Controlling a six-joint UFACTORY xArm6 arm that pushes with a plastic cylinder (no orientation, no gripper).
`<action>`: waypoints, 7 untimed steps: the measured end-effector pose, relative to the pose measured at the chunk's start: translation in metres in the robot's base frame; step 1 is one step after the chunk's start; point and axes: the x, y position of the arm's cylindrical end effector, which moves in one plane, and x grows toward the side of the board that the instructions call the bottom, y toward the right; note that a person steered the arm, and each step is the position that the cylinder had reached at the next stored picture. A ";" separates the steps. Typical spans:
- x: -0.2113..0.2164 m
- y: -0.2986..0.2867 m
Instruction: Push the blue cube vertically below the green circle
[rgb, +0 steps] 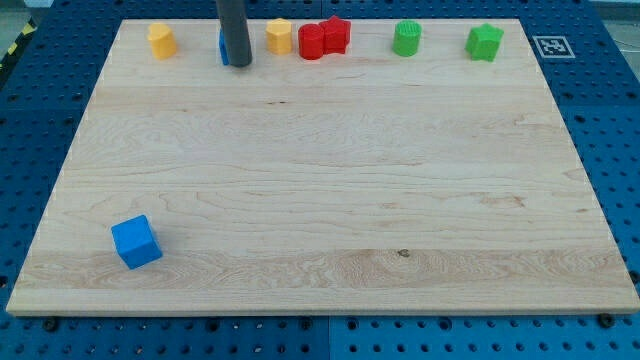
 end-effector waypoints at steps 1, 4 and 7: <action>0.001 -0.001; 0.076 -0.020; 0.256 0.065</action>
